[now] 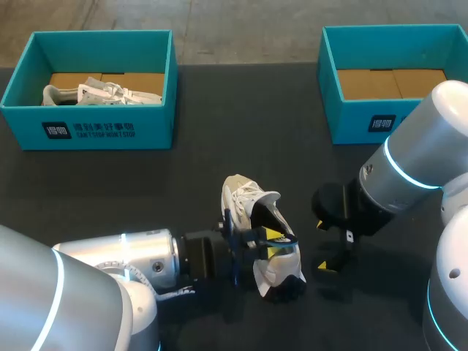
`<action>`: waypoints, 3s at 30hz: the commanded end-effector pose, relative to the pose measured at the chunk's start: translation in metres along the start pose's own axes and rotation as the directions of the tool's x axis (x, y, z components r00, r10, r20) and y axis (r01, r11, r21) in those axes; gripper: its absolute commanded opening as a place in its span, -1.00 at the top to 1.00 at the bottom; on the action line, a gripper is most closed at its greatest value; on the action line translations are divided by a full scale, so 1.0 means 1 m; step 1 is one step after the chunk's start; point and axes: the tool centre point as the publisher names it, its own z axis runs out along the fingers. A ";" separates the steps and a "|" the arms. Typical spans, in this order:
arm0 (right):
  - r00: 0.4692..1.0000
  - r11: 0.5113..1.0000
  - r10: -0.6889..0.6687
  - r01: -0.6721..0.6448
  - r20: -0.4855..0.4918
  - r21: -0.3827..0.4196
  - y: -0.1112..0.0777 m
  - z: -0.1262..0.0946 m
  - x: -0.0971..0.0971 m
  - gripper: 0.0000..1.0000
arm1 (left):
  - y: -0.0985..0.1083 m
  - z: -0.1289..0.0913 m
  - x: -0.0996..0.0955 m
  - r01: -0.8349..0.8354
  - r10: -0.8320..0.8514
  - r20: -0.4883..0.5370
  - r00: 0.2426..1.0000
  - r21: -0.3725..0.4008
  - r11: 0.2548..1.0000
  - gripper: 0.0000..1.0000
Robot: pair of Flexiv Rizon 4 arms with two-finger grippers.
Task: Take the shoe out of the shoebox, open the shoe tongue, remove and reinsert the insole, then place the shoe into the shoebox
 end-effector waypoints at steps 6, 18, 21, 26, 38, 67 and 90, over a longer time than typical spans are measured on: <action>1.000 1.000 0.000 0.000 0.003 0.001 0.000 0.000 0.001 -1.00 | 0.007 0.000 0.005 -0.009 0.008 -0.014 1.000 -0.014 1.000 1.00; 1.000 1.000 0.000 0.000 0.003 0.001 0.000 0.000 0.001 -1.00 | 0.034 0.003 0.004 -0.046 0.045 -0.009 0.999 -0.089 0.995 1.00; 1.000 1.000 0.000 0.000 0.003 0.001 0.000 0.000 0.001 -1.00 | 0.033 0.001 0.002 -0.043 0.043 -0.006 0.999 -0.089 0.995 1.00; 1.000 1.000 0.000 0.000 0.003 0.001 0.000 0.000 0.001 -1.00 | 0.026 -0.001 0.000 -0.036 0.035 -0.003 0.999 -0.067 0.997 0.66; 1.000 1.000 0.000 0.000 0.003 0.001 0.000 0.000 0.001 -1.00 | 0.010 -0.006 0.001 -0.021 0.021 -0.015 1.000 -0.007 1.000 0.40; 1.000 1.000 0.000 0.000 0.003 0.001 0.000 0.000 0.001 -1.00 | 0.024 -0.004 0.006 -0.035 0.032 -0.049 0.998 -0.046 0.998 1.00; 1.000 1.000 0.000 0.000 0.003 0.001 0.000 0.000 0.001 -1.00 | 0.019 0.001 0.008 -0.018 0.016 -0.087 0.996 -0.020 1.000 1.00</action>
